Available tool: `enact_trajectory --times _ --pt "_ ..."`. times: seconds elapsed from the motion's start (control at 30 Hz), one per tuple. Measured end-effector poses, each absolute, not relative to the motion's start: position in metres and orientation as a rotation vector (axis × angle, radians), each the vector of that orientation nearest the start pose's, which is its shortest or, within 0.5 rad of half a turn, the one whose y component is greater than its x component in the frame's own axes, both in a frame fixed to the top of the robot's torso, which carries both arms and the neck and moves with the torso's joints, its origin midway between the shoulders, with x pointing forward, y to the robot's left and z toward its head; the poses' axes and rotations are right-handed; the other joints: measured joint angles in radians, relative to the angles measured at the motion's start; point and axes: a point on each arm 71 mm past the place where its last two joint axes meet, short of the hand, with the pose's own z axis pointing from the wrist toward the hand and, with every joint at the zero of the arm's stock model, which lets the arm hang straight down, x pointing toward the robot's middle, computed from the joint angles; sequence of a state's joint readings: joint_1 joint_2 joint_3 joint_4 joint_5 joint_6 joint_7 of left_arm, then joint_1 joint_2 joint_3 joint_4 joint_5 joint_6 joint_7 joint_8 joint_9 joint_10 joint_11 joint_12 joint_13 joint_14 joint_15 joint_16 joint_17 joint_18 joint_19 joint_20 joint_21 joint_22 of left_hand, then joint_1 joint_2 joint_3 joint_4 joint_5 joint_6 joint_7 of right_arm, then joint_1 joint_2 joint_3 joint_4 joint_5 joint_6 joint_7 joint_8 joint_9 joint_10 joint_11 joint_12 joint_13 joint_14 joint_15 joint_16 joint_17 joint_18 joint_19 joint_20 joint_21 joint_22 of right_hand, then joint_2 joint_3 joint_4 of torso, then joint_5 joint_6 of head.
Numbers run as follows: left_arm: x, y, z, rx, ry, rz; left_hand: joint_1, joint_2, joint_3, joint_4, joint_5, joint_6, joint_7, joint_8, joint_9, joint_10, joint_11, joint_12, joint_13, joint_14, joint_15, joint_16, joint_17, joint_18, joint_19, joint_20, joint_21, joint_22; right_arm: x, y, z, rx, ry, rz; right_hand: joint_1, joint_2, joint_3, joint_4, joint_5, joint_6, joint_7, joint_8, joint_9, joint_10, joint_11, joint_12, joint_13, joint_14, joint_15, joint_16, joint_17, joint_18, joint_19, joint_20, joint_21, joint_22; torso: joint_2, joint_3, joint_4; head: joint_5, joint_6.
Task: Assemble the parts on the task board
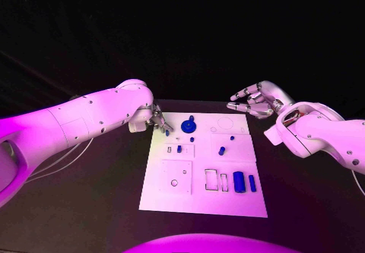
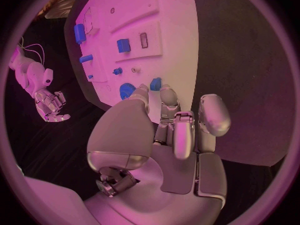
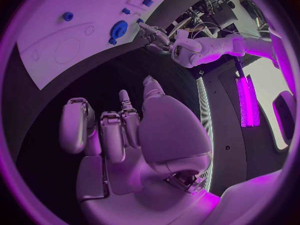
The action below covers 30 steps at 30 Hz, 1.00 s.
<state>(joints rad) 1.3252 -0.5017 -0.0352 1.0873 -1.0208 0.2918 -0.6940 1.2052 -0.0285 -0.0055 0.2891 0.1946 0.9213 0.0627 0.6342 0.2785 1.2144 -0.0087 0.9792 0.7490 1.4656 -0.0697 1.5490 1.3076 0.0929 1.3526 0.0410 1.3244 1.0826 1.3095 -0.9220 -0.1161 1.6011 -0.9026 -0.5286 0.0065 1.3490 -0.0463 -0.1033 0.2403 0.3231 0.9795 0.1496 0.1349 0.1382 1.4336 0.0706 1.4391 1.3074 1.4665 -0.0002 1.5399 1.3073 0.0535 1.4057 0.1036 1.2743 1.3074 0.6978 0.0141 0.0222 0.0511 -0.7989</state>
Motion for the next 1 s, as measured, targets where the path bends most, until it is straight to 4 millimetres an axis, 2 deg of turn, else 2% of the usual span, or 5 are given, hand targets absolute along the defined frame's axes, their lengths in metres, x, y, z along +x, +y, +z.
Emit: enact_trajectory --times 0.23,0.63,0.77,0.9,1.0 --pt "0.5618 0.1757 -0.1908 -0.266 2.377 -0.155 0.02 0.02 -0.003 -0.003 0.0 0.003 0.002 0.0 -0.003 0.0 0.0 0.0 -0.002 0.0 0.0 0.0 0.001 0.0 0.0 0.0 0.0 0.001 0.4841 -0.2274 -0.1476 0.358 1.544 0.892 0.0 0.0 0.0 0.0 0.0 0.0 0.0 0.004 0.0 0.0 0.0 0.0 0.0 0.0 0.0 0.0 0.0 0.0 0.0 0.0 0.0 0.0 0.0 -0.0001 0.0006 0.001 -0.003" --pt "0.5615 0.175 -0.1908 -0.266 2.381 -0.163 0.122 0.068 0.025 -0.03 0.005 0.013 -0.006 -0.004 -0.014 0.007 -0.007 0.0 -0.011 0.0 0.0 0.004 0.0 0.0 0.0 0.0 0.0 0.004 0.4844 -0.2272 -0.1477 0.358 1.544 0.892 0.0 0.0 0.0 0.0 0.004 0.0 0.0 0.004 0.0 0.0 0.0 0.0 0.0 0.0 0.0 0.0 0.001 0.0 0.0 0.0 0.0 0.001 0.0 -0.0006 0.0002 0.001 -0.005" --pt "0.5617 0.1747 -0.1903 -0.268 2.381 -0.168 0.171 0.083 0.057 -0.056 0.009 0.013 -0.006 -0.016 -0.023 0.007 -0.007 0.0 -0.018 0.0 0.0 0.004 0.0 0.0 0.0 0.0 0.0 0.004 0.4845 -0.2273 -0.1478 0.358 1.544 0.892 0.0 0.0 0.0 0.0 0.004 0.0 0.0 0.004 0.0 0.0 0.0 0.0 0.0 0.0 0.0 0.0 0.001 0.0 0.0 0.0 0.0 0.001 0.0 -0.0007 0.0004 0.001 -0.006" --pt "0.5616 0.1746 -0.1902 -0.271 2.383 -0.175 0.226 0.084 0.122 -0.085 0.013 0.003 -0.001 -0.031 -0.029 0.007 -0.007 -0.009 -0.027 0.0 0.0 0.004 0.0 0.0 0.002 -0.002 0.0 0.004 0.4845 -0.2271 -0.1479 0.358 1.544 0.892 0.0 0.0 0.0 0.0 0.004 0.0 0.0 0.004 0.0 0.0 0.0 0.0 0.0 0.0 0.0 -0.004 0.001 0.0 0.0 0.0 0.0 0.001 0.0 -0.0007 0.0005 0.0 -0.006" --pt "0.5607 0.1751 -0.1904 -0.274 2.386 -0.183 0.237 0.079 0.153 -0.066 0.012 0.002 0.001 -0.035 -0.03 0.007 -0.007 -0.009 -0.03 0.0 0.0 0.004 0.0 0.0 0.002 -0.002 0.0 0.004 0.4846 -0.227 -0.148 0.357 1.545 0.892 0.0 0.0 0.0 0.0 0.004 0.0 0.0 0.004 0.0 0.0 0.0 0.0 0.0 0.0 0.0 -0.004 0.001 0.0 0.0 0.0 0.0 0.001 -0.001 -0.0007 0.0004 0.0 -0.006"
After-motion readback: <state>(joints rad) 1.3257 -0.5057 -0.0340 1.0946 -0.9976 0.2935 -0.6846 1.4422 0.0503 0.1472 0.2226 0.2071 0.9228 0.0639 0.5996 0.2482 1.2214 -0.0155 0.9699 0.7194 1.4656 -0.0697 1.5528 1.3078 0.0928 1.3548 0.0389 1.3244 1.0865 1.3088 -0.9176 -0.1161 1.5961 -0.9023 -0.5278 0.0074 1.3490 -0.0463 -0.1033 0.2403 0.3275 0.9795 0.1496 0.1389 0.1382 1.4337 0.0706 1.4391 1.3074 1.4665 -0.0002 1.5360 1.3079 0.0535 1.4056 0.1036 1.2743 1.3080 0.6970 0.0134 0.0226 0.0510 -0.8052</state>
